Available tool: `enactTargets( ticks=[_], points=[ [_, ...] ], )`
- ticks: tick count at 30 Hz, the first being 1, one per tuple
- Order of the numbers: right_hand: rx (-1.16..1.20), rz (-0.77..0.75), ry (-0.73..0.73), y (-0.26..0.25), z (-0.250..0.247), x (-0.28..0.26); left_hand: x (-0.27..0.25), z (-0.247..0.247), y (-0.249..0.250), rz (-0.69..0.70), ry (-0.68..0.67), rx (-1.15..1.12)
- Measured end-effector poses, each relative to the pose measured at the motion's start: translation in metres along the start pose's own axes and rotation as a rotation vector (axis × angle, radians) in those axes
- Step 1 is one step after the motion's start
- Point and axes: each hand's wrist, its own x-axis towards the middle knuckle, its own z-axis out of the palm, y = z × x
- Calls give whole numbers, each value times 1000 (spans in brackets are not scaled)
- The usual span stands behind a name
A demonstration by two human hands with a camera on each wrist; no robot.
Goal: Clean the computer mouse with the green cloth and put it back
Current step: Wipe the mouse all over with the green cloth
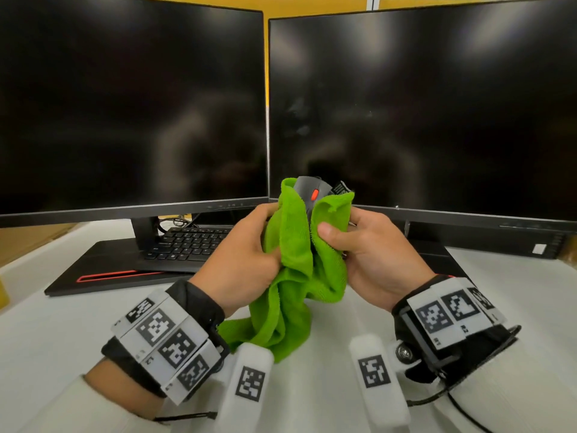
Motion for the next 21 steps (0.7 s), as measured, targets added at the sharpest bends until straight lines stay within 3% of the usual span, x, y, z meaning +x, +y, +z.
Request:
enactTargets(
  ticks=[6,12,18,21],
  points=[
    [-59,-63,-77,6,-3,0,-1,-3,-1,-11,-46,53],
    [-143,-34,57,-2,-3,-3,-5,-2,3,51,-177,125],
    [-88,-3,264,-7,1,-1,-3,0,5,80,-186,165],
    [-109,-19,250,-7,2,0,-2,-1,6,92,-176,176]
  ],
)
